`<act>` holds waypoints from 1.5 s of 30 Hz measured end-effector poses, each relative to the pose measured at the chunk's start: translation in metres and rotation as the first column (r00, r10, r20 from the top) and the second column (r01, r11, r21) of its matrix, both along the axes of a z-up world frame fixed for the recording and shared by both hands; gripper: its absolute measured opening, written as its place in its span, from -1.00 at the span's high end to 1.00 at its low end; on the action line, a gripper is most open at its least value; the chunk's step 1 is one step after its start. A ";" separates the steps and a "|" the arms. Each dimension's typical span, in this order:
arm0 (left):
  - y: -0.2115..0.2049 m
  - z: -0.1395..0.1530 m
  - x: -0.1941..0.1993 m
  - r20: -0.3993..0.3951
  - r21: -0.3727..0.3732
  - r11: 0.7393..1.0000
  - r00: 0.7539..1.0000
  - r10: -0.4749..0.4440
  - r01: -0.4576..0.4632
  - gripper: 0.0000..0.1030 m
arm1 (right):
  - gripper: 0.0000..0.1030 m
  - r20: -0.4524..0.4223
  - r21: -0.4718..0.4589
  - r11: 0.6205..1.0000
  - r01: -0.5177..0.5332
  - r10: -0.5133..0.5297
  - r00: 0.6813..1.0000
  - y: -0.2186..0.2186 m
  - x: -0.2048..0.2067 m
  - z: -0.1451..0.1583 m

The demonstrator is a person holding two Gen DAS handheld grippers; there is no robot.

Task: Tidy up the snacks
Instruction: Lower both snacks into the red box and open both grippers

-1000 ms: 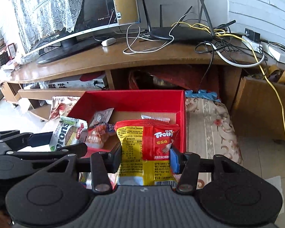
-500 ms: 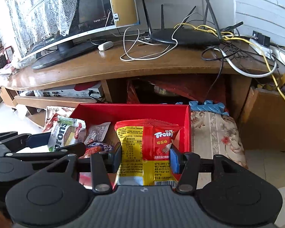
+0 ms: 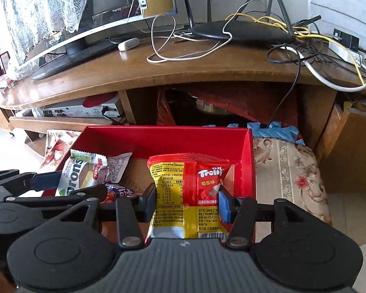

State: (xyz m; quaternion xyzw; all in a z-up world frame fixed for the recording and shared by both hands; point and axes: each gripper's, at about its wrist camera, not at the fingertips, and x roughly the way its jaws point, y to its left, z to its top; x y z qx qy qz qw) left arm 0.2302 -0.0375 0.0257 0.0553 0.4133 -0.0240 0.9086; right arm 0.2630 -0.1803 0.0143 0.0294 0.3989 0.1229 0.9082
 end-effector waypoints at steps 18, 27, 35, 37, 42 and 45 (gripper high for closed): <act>-0.001 -0.018 0.007 -0.009 0.045 0.999 1.000 0.013 -0.012 -0.24 | -0.02 -0.035 -0.013 1.000 -0.009 0.009 0.999 0.006 0.011 -0.018; -0.001 -0.020 0.005 -0.007 0.066 0.998 1.000 0.010 -0.009 -0.34 | -0.04 -0.054 -0.021 1.000 -0.011 0.010 0.998 0.005 0.010 -0.024; 0.001 -0.016 0.001 0.008 0.067 0.998 1.000 0.015 -0.016 -0.41 | -0.05 -0.031 -0.025 1.000 -0.009 0.008 0.999 0.005 0.006 -0.019; 0.000 -0.015 -0.001 0.012 0.068 0.998 1.000 0.011 -0.012 -0.43 | -0.05 -0.026 -0.026 1.000 -0.008 0.007 1.000 0.004 0.004 -0.017; 0.000 -0.008 -0.009 0.030 0.070 0.998 1.000 0.004 -0.006 -0.46 | -0.05 -0.006 -0.018 1.000 -0.007 0.007 1.000 0.002 -0.005 -0.009; 0.002 -0.004 -0.013 0.038 0.061 0.998 0.999 0.003 -0.005 -0.47 | -0.05 0.001 -0.015 1.000 -0.007 0.007 1.000 0.001 -0.011 -0.004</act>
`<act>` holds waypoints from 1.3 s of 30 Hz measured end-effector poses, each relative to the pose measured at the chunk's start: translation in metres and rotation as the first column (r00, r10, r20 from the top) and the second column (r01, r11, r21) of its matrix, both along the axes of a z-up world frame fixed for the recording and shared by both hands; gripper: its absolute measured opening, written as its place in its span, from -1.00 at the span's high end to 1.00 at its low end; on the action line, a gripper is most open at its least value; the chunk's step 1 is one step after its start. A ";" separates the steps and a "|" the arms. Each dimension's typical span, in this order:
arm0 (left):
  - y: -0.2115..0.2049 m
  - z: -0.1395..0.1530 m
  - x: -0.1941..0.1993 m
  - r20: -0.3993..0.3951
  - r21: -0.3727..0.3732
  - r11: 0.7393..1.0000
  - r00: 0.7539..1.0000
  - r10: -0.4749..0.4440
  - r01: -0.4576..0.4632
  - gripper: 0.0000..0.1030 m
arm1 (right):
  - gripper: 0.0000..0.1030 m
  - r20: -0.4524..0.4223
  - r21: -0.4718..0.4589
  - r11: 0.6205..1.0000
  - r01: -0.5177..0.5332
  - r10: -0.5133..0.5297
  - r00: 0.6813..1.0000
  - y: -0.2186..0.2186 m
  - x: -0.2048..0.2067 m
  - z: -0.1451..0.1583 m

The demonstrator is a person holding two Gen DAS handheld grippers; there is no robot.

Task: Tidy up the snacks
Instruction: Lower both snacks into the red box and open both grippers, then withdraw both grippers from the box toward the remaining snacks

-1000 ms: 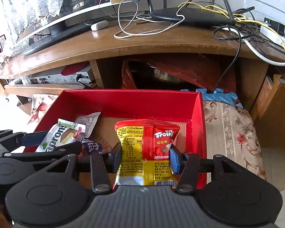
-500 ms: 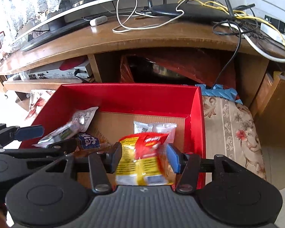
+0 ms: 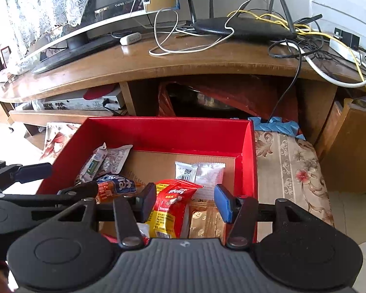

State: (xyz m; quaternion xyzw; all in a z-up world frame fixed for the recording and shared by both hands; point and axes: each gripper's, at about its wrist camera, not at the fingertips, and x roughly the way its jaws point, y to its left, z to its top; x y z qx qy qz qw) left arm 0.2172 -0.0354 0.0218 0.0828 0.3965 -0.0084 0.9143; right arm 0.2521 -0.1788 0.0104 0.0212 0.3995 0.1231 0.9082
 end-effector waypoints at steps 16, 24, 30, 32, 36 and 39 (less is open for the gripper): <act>0.010 0.012 -0.033 0.015 -0.051 0.999 1.000 -0.008 0.009 -0.49 | -0.05 -0.009 0.016 1.000 -0.014 0.015 1.000 0.002 -0.035 0.009; 0.015 0.013 -0.058 0.007 -0.069 0.997 1.000 -0.022 0.022 -0.52 | -0.06 -0.029 0.022 0.999 -0.027 0.027 0.999 0.000 -0.062 0.008; 0.025 -0.001 -0.077 -0.065 -0.089 0.995 0.997 -0.040 0.034 -0.56 | -0.10 -0.083 0.017 0.998 -0.054 0.055 0.995 0.003 -0.081 -0.004; 0.029 -0.004 -0.084 -0.084 -0.093 0.995 0.996 -0.042 0.034 -0.56 | -0.10 -0.098 0.016 0.998 -0.066 0.067 0.993 0.005 -0.087 -0.007; 0.036 -0.011 -0.096 -0.125 -0.102 0.994 0.991 -0.058 0.045 -0.57 | -0.11 -0.114 0.008 0.996 -0.089 0.090 0.989 0.009 -0.096 -0.010; 0.038 -0.020 -0.102 -0.167 -0.095 0.994 0.983 -0.077 0.062 -0.57 | -0.11 -0.137 0.013 0.995 -0.096 0.097 0.986 0.008 -0.101 -0.015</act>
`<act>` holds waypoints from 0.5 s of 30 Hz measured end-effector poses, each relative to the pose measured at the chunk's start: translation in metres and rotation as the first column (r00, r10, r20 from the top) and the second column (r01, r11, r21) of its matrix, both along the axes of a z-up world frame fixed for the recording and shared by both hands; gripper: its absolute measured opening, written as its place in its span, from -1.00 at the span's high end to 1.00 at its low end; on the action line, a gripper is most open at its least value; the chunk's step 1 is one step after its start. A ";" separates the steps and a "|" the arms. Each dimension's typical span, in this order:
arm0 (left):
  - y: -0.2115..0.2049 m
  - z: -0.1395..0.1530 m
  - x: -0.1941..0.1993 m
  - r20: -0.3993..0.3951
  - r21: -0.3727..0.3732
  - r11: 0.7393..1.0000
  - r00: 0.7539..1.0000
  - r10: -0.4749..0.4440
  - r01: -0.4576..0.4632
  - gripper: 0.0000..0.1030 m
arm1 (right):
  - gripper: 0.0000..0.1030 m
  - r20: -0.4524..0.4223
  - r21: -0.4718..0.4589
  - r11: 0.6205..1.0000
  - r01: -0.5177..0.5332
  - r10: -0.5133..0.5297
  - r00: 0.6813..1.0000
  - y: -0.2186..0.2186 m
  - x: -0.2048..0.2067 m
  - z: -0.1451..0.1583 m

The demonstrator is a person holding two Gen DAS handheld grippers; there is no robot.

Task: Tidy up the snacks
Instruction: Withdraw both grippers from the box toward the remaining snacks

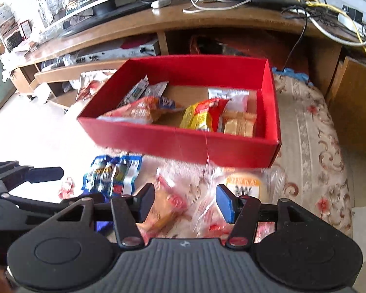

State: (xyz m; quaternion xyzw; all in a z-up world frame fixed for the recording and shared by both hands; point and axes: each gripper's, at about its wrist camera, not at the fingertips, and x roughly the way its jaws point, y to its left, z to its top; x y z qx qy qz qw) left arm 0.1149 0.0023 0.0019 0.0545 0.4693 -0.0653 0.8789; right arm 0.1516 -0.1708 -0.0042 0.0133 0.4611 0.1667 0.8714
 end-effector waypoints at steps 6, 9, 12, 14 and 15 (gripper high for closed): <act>0.006 -0.019 -0.003 -0.082 0.018 0.999 0.996 -0.038 0.040 -0.60 | -0.11 -0.024 0.002 1.000 -0.004 0.004 1.000 -0.001 -0.002 -0.004; 0.007 -0.025 -0.003 -0.099 0.032 0.998 0.994 -0.049 0.052 -0.66 | -0.12 -0.029 0.004 1.000 -0.006 0.006 1.000 -0.001 -0.002 -0.005; 0.008 -0.035 -0.001 -0.137 0.043 0.997 0.989 -0.060 0.066 -0.67 | -0.12 -0.039 0.000 1.000 -0.003 0.003 0.999 -0.003 -0.001 -0.007; 0.008 -0.044 0.000 -0.166 0.052 0.995 0.983 -0.079 0.088 -0.67 | -0.12 -0.047 -0.003 1.000 0.005 -0.005 0.999 -0.005 0.001 -0.009; 0.008 -0.049 0.000 -0.181 0.063 0.993 0.980 -0.084 0.096 -0.70 | -0.12 -0.051 -0.004 1.000 0.009 -0.009 0.999 -0.006 0.001 -0.010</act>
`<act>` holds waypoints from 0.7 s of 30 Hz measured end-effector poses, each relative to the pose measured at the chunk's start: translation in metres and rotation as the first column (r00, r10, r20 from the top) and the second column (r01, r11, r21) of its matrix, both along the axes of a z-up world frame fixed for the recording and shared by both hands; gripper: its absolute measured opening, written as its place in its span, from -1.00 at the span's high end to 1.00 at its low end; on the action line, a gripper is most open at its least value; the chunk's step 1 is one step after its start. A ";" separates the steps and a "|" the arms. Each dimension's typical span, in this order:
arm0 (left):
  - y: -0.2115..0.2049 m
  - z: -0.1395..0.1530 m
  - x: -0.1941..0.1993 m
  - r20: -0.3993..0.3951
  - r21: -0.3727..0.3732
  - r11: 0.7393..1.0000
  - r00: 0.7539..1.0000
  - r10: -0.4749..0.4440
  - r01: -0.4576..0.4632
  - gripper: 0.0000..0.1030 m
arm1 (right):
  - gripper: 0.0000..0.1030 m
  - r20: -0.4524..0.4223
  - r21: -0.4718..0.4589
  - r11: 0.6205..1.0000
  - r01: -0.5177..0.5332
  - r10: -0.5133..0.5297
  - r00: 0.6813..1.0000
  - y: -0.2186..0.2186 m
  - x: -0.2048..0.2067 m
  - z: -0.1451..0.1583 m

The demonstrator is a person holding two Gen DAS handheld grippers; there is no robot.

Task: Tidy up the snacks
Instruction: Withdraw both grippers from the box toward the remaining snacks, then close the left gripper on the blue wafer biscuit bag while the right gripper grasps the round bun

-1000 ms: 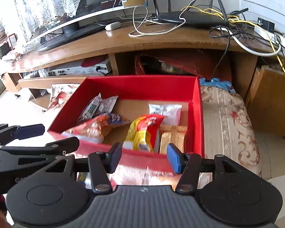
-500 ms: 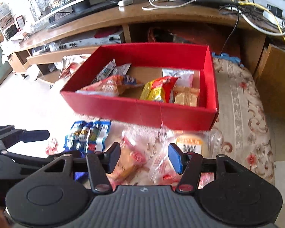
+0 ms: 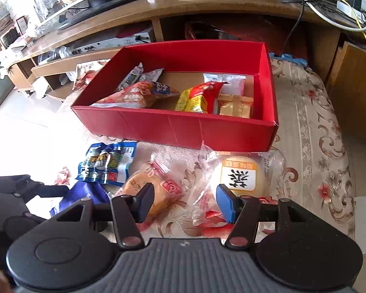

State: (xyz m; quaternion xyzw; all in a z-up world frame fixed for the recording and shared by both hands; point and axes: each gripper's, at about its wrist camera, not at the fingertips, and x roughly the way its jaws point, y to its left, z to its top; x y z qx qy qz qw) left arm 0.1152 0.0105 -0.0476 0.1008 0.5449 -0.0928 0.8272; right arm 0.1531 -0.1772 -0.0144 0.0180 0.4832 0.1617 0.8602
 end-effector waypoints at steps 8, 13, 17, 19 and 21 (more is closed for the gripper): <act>0.005 0.001 -0.008 0.010 -0.026 1.000 1.000 0.011 -0.010 -0.48 | -0.13 -0.023 0.002 0.999 0.038 -0.038 0.999 -0.014 0.005 -0.003; -0.002 0.003 -0.019 0.011 -0.058 0.998 1.000 0.003 -0.002 -0.40 | -0.19 -0.041 0.012 0.997 0.081 -0.081 0.996 -0.030 0.007 -0.006; -0.005 0.006 -0.026 0.009 -0.101 0.995 1.000 -0.002 0.003 -0.39 | -0.20 -0.043 0.033 0.992 0.123 -0.121 0.992 -0.043 0.009 -0.003; -0.007 0.009 -0.026 0.014 -0.113 0.994 1.000 -0.007 0.009 -0.39 | -0.21 -0.034 0.041 0.990 0.136 -0.135 0.990 -0.047 0.010 0.000; -0.007 0.011 -0.028 0.018 -0.128 0.992 1.000 -0.006 0.009 -0.39 | -0.33 -0.030 0.041 0.988 0.146 -0.145 0.989 -0.050 0.012 0.002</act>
